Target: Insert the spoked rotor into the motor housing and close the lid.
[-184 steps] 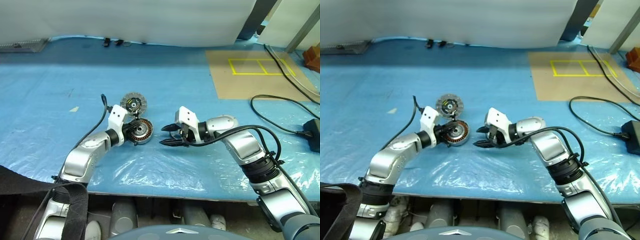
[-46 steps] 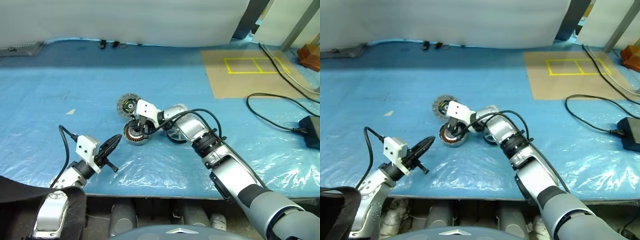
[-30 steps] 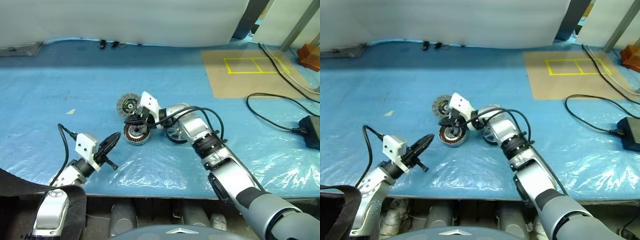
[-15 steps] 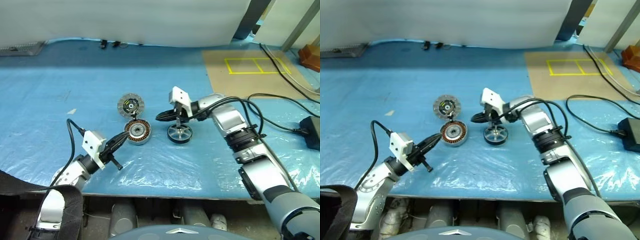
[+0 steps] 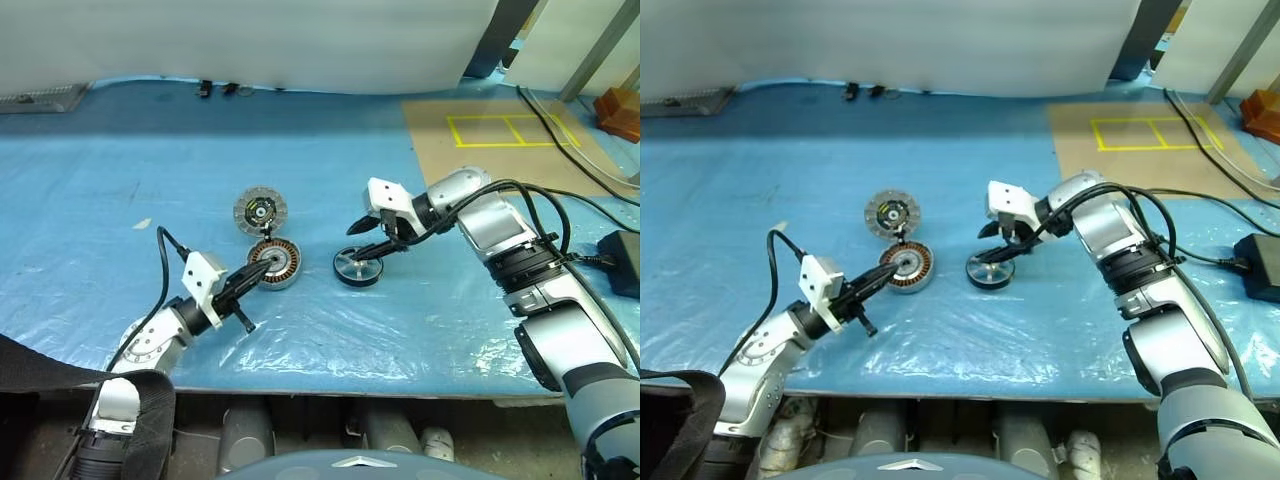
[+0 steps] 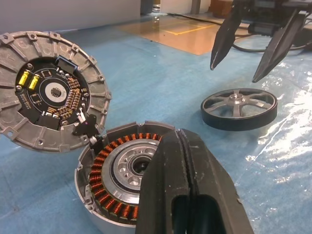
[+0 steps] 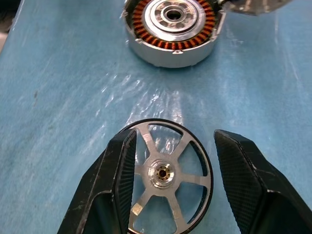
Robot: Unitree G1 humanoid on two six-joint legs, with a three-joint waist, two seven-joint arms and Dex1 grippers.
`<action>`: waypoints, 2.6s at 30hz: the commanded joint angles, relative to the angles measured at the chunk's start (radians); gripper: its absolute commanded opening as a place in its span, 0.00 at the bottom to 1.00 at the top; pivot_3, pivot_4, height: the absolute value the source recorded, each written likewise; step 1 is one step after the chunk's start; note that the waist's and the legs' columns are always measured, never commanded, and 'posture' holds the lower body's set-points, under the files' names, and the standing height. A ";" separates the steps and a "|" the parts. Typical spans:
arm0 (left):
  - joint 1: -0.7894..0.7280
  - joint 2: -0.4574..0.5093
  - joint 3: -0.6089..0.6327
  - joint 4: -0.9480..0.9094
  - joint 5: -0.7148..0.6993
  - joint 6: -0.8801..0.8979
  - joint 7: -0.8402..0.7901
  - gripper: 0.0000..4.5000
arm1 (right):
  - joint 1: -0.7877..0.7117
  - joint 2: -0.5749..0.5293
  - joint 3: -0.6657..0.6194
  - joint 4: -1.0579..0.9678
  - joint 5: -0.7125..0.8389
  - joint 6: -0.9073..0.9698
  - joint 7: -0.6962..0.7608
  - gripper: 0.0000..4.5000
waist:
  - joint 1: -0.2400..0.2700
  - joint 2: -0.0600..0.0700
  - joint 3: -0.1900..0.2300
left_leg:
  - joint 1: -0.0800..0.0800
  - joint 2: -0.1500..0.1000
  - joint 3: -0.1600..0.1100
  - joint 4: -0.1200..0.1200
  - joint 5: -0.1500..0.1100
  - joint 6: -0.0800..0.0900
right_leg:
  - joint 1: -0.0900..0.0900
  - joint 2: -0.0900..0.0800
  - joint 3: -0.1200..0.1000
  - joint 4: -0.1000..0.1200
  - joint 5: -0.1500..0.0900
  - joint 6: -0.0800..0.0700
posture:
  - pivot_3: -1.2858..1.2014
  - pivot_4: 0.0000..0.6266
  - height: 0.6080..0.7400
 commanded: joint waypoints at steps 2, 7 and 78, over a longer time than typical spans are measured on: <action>0.005 0.007 0.009 -0.016 -0.001 -0.015 0.000 0.00 | -0.058 -0.017 0.034 0.045 -0.052 -0.121 0.048 0.58 | 0.000 0.000 0.000 | 0.000 0.000 0.000 0.000 0.000 0.000 | 0.000 0.000 0.000 0.000 0.000 0.000 | 0.52 0.24 1.00; 0.008 0.009 0.010 -0.019 0.000 -0.007 0.005 0.00 | -0.088 -0.007 0.068 0.132 -0.103 -0.244 0.067 0.58 | 0.000 0.000 0.000 | 0.000 0.000 0.000 0.002 0.000 0.000 | 0.000 0.000 0.000 0.001 0.000 0.000 | 0.52 0.24 1.00; 0.114 0.038 0.093 -0.090 -0.027 -0.007 0.023 0.00 | -0.201 0.083 0.112 0.044 0.089 -0.087 0.131 0.27 | -0.004 0.000 0.000 | -0.007 0.001 0.000 0.005 0.000 0.000 | -0.009 0.001 0.000 0.006 0.000 -0.001 | 0.52 0.24 1.00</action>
